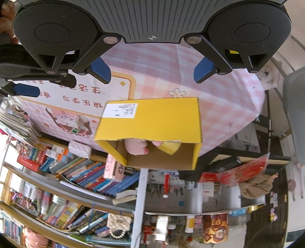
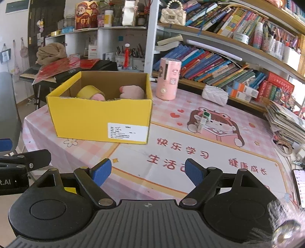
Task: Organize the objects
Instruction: 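Move both tools across the mat toward the white medicine box and green eraser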
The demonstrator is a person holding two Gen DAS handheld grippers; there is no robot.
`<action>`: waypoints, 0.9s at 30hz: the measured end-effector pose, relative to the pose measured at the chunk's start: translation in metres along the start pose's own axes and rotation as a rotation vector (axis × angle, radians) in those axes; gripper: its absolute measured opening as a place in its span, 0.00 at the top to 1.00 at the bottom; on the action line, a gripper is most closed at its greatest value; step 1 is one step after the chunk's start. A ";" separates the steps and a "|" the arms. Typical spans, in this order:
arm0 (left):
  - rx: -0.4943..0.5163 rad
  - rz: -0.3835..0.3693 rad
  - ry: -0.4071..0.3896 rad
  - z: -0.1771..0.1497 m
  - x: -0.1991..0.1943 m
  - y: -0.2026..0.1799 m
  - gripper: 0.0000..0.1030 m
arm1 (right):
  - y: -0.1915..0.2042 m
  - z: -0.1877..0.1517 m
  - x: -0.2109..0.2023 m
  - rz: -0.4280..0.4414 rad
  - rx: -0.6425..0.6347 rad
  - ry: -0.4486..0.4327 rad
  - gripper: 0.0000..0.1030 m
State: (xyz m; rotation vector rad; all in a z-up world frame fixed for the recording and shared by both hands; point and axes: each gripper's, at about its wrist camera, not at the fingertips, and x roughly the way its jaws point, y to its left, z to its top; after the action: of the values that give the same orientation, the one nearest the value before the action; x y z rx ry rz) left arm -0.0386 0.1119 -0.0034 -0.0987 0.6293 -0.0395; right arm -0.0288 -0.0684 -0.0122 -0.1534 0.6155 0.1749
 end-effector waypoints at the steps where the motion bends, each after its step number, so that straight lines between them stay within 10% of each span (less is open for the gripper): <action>1: 0.007 -0.009 0.002 0.000 0.001 -0.003 0.07 | -0.003 -0.001 -0.001 -0.008 0.005 0.002 0.19; 27: 0.158 -0.191 0.059 0.006 0.037 -0.082 0.07 | -0.084 -0.027 -0.009 -0.202 0.169 0.060 0.19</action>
State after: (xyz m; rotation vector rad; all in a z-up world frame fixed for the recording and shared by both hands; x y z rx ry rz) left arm -0.0057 0.0284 -0.0122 -0.0050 0.6717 -0.2773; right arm -0.0341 -0.1561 -0.0214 -0.0569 0.6676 -0.0769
